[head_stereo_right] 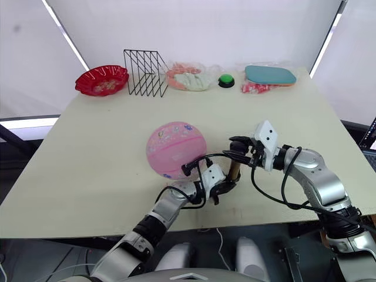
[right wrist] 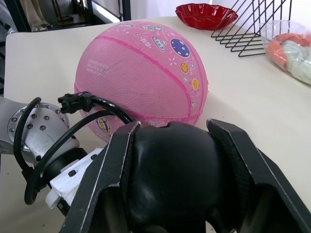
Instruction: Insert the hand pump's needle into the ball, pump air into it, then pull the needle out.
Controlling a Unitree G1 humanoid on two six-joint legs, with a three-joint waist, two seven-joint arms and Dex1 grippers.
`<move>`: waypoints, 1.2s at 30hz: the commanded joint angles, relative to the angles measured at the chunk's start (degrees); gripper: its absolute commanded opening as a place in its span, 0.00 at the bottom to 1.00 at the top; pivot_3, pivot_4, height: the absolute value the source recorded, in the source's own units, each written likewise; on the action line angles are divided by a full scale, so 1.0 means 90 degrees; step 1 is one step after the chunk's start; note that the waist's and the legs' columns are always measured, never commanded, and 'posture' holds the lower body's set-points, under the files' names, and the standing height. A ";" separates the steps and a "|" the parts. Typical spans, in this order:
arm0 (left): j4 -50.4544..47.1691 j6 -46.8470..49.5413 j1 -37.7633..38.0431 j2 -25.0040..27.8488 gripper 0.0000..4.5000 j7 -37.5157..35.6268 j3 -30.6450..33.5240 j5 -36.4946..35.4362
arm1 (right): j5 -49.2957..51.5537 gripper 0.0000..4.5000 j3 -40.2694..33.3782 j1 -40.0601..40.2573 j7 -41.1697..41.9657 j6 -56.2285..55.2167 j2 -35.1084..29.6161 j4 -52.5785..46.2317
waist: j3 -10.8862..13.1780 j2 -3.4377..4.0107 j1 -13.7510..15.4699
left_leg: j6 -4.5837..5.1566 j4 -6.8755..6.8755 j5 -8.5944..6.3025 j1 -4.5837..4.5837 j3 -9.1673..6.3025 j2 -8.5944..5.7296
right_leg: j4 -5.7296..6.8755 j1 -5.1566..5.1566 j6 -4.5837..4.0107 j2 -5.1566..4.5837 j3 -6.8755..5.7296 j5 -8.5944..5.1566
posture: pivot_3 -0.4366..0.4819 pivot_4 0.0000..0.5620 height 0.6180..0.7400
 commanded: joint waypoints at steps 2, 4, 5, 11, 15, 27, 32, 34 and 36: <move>0.0311 0.0286 0.0306 0.0133 0.21 -0.0082 -0.0067 0.0101 | 0.0293 0.37 -0.0204 0.0092 0.0169 0.0976 -0.0379 -0.0305 | 0.0017 0.0025 0.0025 | 0.0000 0.0001 0.0001 -0.0013 -0.0008 -0.0002 | 0.0000 -0.0018 0.0001 -0.0001 -0.0007 0.0002 | 0.48 0.27 1.00; 0.0359 0.0268 0.0285 0.0144 0.21 -0.0105 -0.0045 0.0096 | 0.0881 0.37 -0.0723 -0.0236 0.0173 0.1504 -0.0635 -0.0801 | 0.0055 0.0061 0.0050 | -0.0001 0.0001 0.0000 -0.0014 -0.0012 -0.0004 | -0.0001 -0.0020 0.0014 -0.0002 -0.0010 0.0010 | 0.48 0.27 1.00; 0.0381 0.0259 0.0275 0.0149 0.21 -0.0115 -0.0037 0.0095 | 0.1093 0.37 -0.0903 -0.0359 0.0165 0.1724 -0.0732 -0.0972 | 0.0064 0.0063 0.0065 | -0.0002 0.0009 0.0001 -0.0038 -0.0011 -0.0020 | -0.0002 -0.0049 0.0013 -0.0014 -0.0008 0.0014 | 0.48 0.27 1.00; 0.0580 0.0151 0.0176 0.0177 0.21 -0.0191 -0.0028 0.0074 | 0.3036 0.37 -0.2344 -0.1848 -0.0140 0.3413 -0.1484 -0.1409 | 0.0165 0.0109 0.0150 | 0.0000 0.0017 0.0003 -0.0125 0.0002 -0.0068 | 0.0000 -0.0140 0.0000 -0.0055 0.0016 0.0025 | 0.48 0.27 1.00; 0.0686 0.0076 0.0142 0.0165 0.21 -0.0217 -0.0044 0.0077 | 0.3938 0.37 -0.2901 -0.2732 -0.0565 0.4245 -0.1845 -0.1154 | 0.0187 0.0078 0.0165 | 0.0000 0.0034 0.0003 -0.0163 0.0003 -0.0083 | -0.0002 -0.0165 -0.0027 -0.0072 0.0013 0.0041 | 0.48 0.27 1.00; 0.0580 0.0114 0.0204 0.0130 0.21 -0.0154 -0.0089 0.0070 | 0.3245 0.37 -0.1902 -0.1890 -0.0764 0.4045 -0.1587 -0.1306 | 0.0202 0.0029 0.0155 | 0.0002 0.0035 0.0003 -0.0152 0.0017 -0.0100 | -0.0002 -0.0155 -0.0021 -0.0096 0.0012 0.0039 | 0.48 0.27 1.00; 0.0444 0.0216 0.0239 0.0150 0.21 -0.0070 -0.0067 0.0053 | 0.1615 0.37 -0.0459 -0.0621 -0.0554 0.2671 -0.1038 -0.1186 | 0.0132 0.0005 0.0115 | 0.0002 0.0034 0.0003 -0.0122 0.0019 -0.0085 | 0.0000 -0.0130 0.0013 -0.0082 0.0013 0.0027 | 0.48 0.27 1.00; 0.0393 0.0243 0.0259 0.0164 0.21 -0.0063 -0.0075 0.0053 | 0.0986 0.37 0.0062 -0.0239 -0.0412 0.2008 -0.0777 -0.0841 | 0.0090 -0.0030 0.0111 | 0.0002 0.0030 0.0002 -0.0103 0.0021 -0.0069 | 0.0002 -0.0118 0.0015 -0.0066 0.0012 0.0027 | 0.48 0.27 1.00; 0.0335 0.0273 0.0278 0.0178 0.21 -0.0060 -0.0088 0.0051 | 0.0621 0.37 0.0355 0.0120 -0.0293 0.1549 -0.0389 -0.0407 | 0.0088 -0.0030 0.0105 | 0.0000 0.0015 0.0001 -0.0043 0.0016 -0.0045 | 0.0000 -0.0064 0.0013 -0.0040 0.0007 0.0024 | 0.48 0.27 1.00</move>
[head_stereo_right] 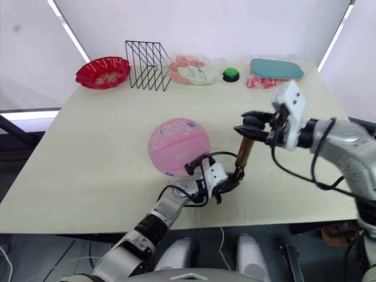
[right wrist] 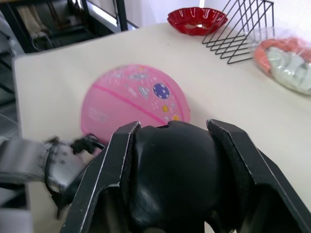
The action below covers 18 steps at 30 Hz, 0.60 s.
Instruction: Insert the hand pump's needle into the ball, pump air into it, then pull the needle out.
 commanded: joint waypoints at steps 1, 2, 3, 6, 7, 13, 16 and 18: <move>0.0338 0.0412 0.0328 0.0208 0.21 -0.0040 -0.0031 0.0158 | -0.0847 0.37 0.1211 0.0780 0.0370 -0.0411 0.0351 0.0878 | -0.0011 -0.0012 -0.0014 | 0.0000 -0.0006 -0.0001 0.0008 0.0000 0.0006 | -0.0001 0.0019 -0.0001 0.0005 0.0000 -0.0002 | 0.48 0.27 1.00; 0.0314 0.0423 0.0338 0.0220 0.21 -0.0039 -0.0031 0.0154 | -0.1116 0.37 0.1407 0.0888 0.0460 -0.0645 0.0447 0.1074 | -0.0019 -0.0012 -0.0038 | 0.0000 -0.0011 -0.0001 0.0011 0.0000 0.0015 | -0.0003 0.0035 -0.0001 0.0013 0.0001 -0.0003 | 0.48 0.27 1.00; 0.0292 0.0433 0.0346 0.0231 0.21 -0.0042 -0.0037 0.0155 | -0.1317 0.37 0.1521 0.0954 0.0512 -0.0795 0.0526 0.1218 | -0.0026 -0.0005 -0.0067 | -0.0004 -0.0012 -0.0004 0.0018 -0.0001 0.0029 | -0.0004 0.0044 -0.0017 0.0023 0.0001 -0.0013 | 0.48 0.27 1.00; 0.0245 0.0452 0.0359 0.0258 0.21 -0.0038 -0.0040 0.0155 | -0.1409 0.37 0.1419 0.0935 0.0601 -0.0925 0.0652 0.1253 | -0.0050 0.0018 -0.0115 | -0.0017 -0.0012 -0.0011 0.0024 -0.0006 0.0047 | -0.0003 0.0045 -0.0021 0.0045 0.0000 -0.0015 | 0.48 0.27 1.00; 0.0229 0.0458 0.0366 0.0269 0.21 -0.0040 -0.0034 0.0151 | -0.1323 0.37 0.1272 0.0863 0.0593 -0.0873 0.0669 0.1170 | -0.0056 0.0028 -0.0118 | -0.0018 -0.0012 -0.0011 0.0027 -0.0005 0.0049 | -0.0002 0.0047 -0.0019 0.0048 0.0001 -0.0014 | 0.48 0.27 1.00; 0.0269 0.0457 0.0387 0.0281 0.21 -0.0067 -0.0002 0.0134 | -0.0572 0.37 0.0152 0.0052 0.0660 -0.0171 0.0216 0.0315 | -0.0030 0.0075 -0.0112 | -0.0018 -0.0011 -0.0011 0.0028 -0.0019 0.0054 | 0.0000 0.0029 -0.0013 0.0058 -0.0008 -0.0008 | 0.48 0.27 1.00; 0.0294 0.0448 0.0389 0.0271 0.21 -0.0086 -0.0004 0.0133 | -0.0044 0.37 -0.0316 -0.0345 0.0606 0.0378 0.0014 -0.0023 | 0.0020 0.0099 -0.0077 | -0.0019 -0.0005 -0.0010 -0.0003 -0.0015 0.0038 | -0.0001 -0.0004 -0.0013 0.0045 -0.0003 -0.0006 | 0.48 0.27 1.00; 0.0350 0.0423 0.0366 0.0254 0.21 -0.0099 -0.0008 0.0149 | 0.0447 0.37 -0.0761 -0.0775 0.0523 0.0850 -0.0170 -0.0242 | 0.0054 0.0118 -0.0048 | -0.0019 -0.0005 -0.0010 -0.0009 -0.0014 0.0035 | -0.0003 -0.0007 -0.0017 0.0042 -0.0001 -0.0008 | 0.48 0.27 1.00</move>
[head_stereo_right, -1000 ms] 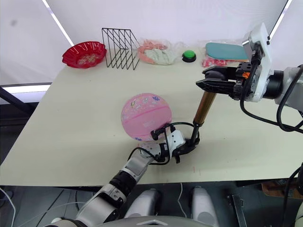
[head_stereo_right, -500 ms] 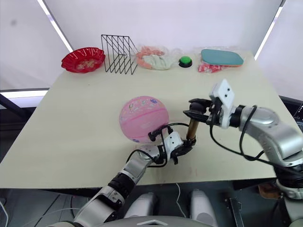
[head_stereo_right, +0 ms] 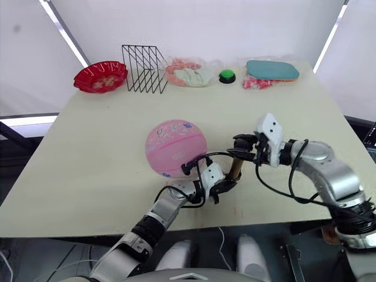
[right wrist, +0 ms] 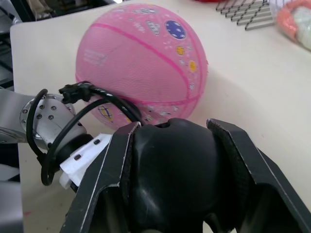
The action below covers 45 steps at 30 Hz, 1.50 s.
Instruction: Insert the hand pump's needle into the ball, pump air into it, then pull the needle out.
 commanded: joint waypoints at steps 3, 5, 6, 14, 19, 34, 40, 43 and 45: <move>0.0691 0.0303 0.0246 0.0138 0.21 -0.0006 -0.0067 0.0197 | 0.1495 0.37 -0.1355 -0.1070 -0.0219 0.1103 -0.0370 -0.0727 | 0.0048 0.0013 0.0071 | 0.0000 0.0000 0.0000 -0.0017 0.0007 -0.0024 | -0.0001 -0.0019 -0.0005 -0.0021 0.0011 -0.0002 | 0.48 0.27 1.00; 0.0732 0.0282 0.0220 0.0113 0.21 -0.0013 -0.0071 0.0208 | 0.2086 0.37 -0.1796 -0.1505 -0.0288 0.1648 -0.0692 -0.0724 | 0.0049 0.0014 0.0098 | 0.0001 0.0019 0.0000 -0.0069 0.0006 -0.0030 | 0.0001 -0.0065 -0.0013 -0.0025 0.0010 0.0006 | 0.48 0.27 1.00; 0.0742 0.0271 0.0217 0.0107 0.21 -0.0019 -0.0074 0.0208 | 0.2333 0.37 -0.1972 -0.1692 -0.0335 0.1883 -0.0838 -0.0711 | 0.0051 0.0012 0.0109 | 0.0001 0.0023 0.0001 -0.0085 0.0002 -0.0032 | 0.0002 -0.0077 -0.0035 -0.0026 0.0007 0.0020 | 0.48 0.27 1.00; 0.0750 0.0242 0.0217 0.0096 0.21 -0.0019 -0.0087 0.0208 | 0.2841 0.37 -0.2009 -0.1769 -0.0594 0.2332 -0.1093 -0.0936 | 0.0058 0.0007 0.0111 | 0.0002 0.0029 0.0001 -0.0106 0.0015 -0.0047 | 0.0002 -0.0096 -0.0040 -0.0045 0.0010 0.0023 | 0.48 0.27 1.00; 0.0641 0.0291 0.0252 0.0101 0.21 0.0002 -0.0109 0.0213 | 0.1590 0.37 -0.0936 -0.0572 -0.0301 0.1341 -0.0913 -0.1043 | 0.0038 -0.0019 0.0101 | 0.0002 0.0028 0.0001 -0.0093 0.0013 -0.0046 | 0.0002 -0.0084 -0.0018 -0.0043 0.0008 0.0010 | 0.48 0.27 1.00; 0.0245 0.0502 0.0409 0.0174 0.21 0.0140 -0.0063 0.0224 | -0.1357 0.37 0.1537 0.1328 0.0248 -0.1338 0.0406 0.0738 | -0.0073 -0.0081 -0.0017 | -0.0009 -0.0008 -0.0008 0.0031 0.0011 0.0027 | 0.0001 0.0045 -0.0014 0.0021 0.0003 -0.0007 | 0.48 0.27 1.00; 0.0156 0.0560 0.0487 0.0224 0.21 0.0127 -0.0027 0.0228 | -0.1002 0.37 0.0878 0.0962 0.0325 -0.1067 0.0432 0.0376 | -0.0086 -0.0066 -0.0066 | -0.0011 -0.0012 -0.0008 0.0040 0.0005 0.0039 | 0.0002 0.0051 -0.0015 0.0034 0.0001 -0.0007 | 0.48 0.27 1.00; 0.0280 0.0520 0.0432 0.0204 0.21 0.0111 -0.0011 0.0215 | -0.0252 0.37 -0.0028 0.0361 0.0362 -0.0402 0.0005 -0.0081 | -0.0060 -0.0040 -0.0050 | -0.0012 -0.0008 -0.0008 0.0038 0.0004 0.0035 | 0.0002 0.0035 -0.0017 0.0030 -0.0001 -0.0007 | 0.48 0.27 1.00; 0.0365 0.0489 0.0392 0.0184 0.21 0.0099 -0.0013 0.0215 | 0.0285 0.37 -0.0507 0.0020 0.0341 0.0113 -0.0255 -0.0392 | -0.0012 -0.0008 -0.0023 | -0.0012 0.0000 -0.0008 0.0024 0.0001 0.0026 | 0.0001 0.0021 -0.0018 0.0024 -0.0002 -0.0006 | 0.48 0.27 1.00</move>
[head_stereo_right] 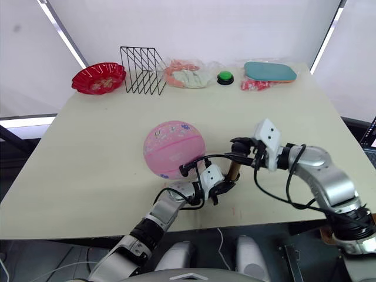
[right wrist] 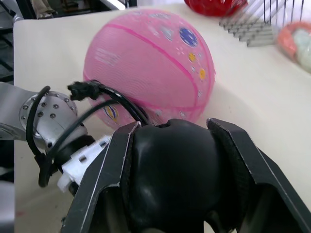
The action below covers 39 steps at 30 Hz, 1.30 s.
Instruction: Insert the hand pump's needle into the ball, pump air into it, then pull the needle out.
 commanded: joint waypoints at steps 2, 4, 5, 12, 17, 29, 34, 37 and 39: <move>0.0633 0.0290 0.0217 0.0148 0.21 -0.0055 -0.0036 0.0100 | 0.1153 0.37 -0.0963 -0.0604 0.0072 0.1140 -0.0482 -0.0663 | 0.0049 0.0037 0.0058 | 0.0000 0.0002 0.0001 -0.0024 0.0001 -0.0016 | 0.0000 -0.0024 -0.0001 -0.0013 0.0003 0.0002 | 0.48 0.27 1.00; 0.0710 0.0255 0.0178 0.0136 0.21 -0.0077 -0.0042 0.0089 | 0.1684 0.37 -0.1373 -0.0965 0.0005 0.1612 -0.0678 -0.0819 | 0.0066 0.0037 0.0110 | 0.0000 0.0001 0.0001 -0.0036 0.0006 -0.0027 | -0.0002 -0.0037 -0.0003 -0.0024 0.0008 0.0002 | 0.48 0.27 1.00; 0.0761 0.0230 0.0155 0.0127 0.21 -0.0088 -0.0050 0.0090 | 0.1963 0.37 -0.1593 -0.1182 -0.0036 0.1858 -0.0790 -0.0860 | 0.0069 0.0038 0.0135 | 0.0000 0.0002 0.0001 -0.0043 0.0008 -0.0029 | -0.0002 -0.0044 -0.0009 -0.0025 0.0010 0.0005 | 0.48 0.27 1.00; 0.1008 0.0083 0.0051 0.0076 0.21 -0.0113 -0.0076 0.0078 | 0.3359 0.37 -0.2437 -0.2426 -0.0568 0.3086 -0.1315 -0.0658 | 0.0087 0.0030 0.0164 | 0.0001 0.0031 0.0001 -0.0129 0.0013 -0.0069 | 0.0000 -0.0117 -0.0034 -0.0063 0.0015 0.0024 | 0.48 0.27 1.00; 0.1062 0.0035 0.0038 0.0036 0.21 -0.0093 -0.0073 0.0070 | 0.3558 0.37 -0.2478 -0.2346 -0.0679 0.3329 -0.1464 -0.0599 | 0.0095 0.0019 0.0171 | 0.0003 0.0032 0.0002 -0.0132 0.0014 -0.0073 | 0.0001 -0.0117 -0.0030 -0.0068 0.0011 0.0024 | 0.48 0.27 1.00; 0.0753 0.0177 0.0223 0.0104 0.21 -0.0005 -0.0039 0.0066 | 0.0378 0.37 0.0217 0.0300 -0.0006 0.0440 -0.0522 -0.0144 | 0.0024 -0.0056 0.0075 | 0.0001 0.0013 -0.0002 -0.0007 0.0027 -0.0034 | 0.0002 0.0023 0.0007 -0.0044 0.0012 0.0001 | 0.48 0.27 1.00; 0.0586 0.0264 0.0304 0.0158 0.21 -0.0008 -0.0009 0.0081 | -0.0520 0.37 0.1059 0.0840 0.0073 -0.0366 -0.0012 0.0455 | -0.0048 -0.0057 -0.0010 | 0.0000 -0.0009 -0.0003 0.0016 0.0013 0.0000 | 0.0000 0.0034 -0.0010 -0.0008 0.0005 -0.0015 | 0.48 0.27 1.00; 0.0497 0.0301 0.0352 0.0184 0.21 -0.0025 0.0007 0.0098 | -0.0801 0.37 0.1278 0.1006 0.0093 -0.0603 0.0286 0.0770 | -0.0075 -0.0049 -0.0020 | 0.0000 -0.0012 -0.0003 0.0023 0.0011 0.0012 | 0.0001 0.0036 0.0007 0.0007 0.0006 -0.0005 | 0.48 0.27 1.00; 0.0484 0.0319 0.0349 0.0199 0.21 -0.0048 0.0017 0.0102 | -0.1045 0.37 0.1300 0.0916 0.0121 -0.0765 0.0318 0.0895 | -0.0079 -0.0047 -0.0029 | 0.0000 -0.0013 -0.0003 0.0026 0.0014 0.0019 | 0.0001 0.0036 0.0007 0.0013 0.0007 -0.0005 | 0.48 0.27 1.00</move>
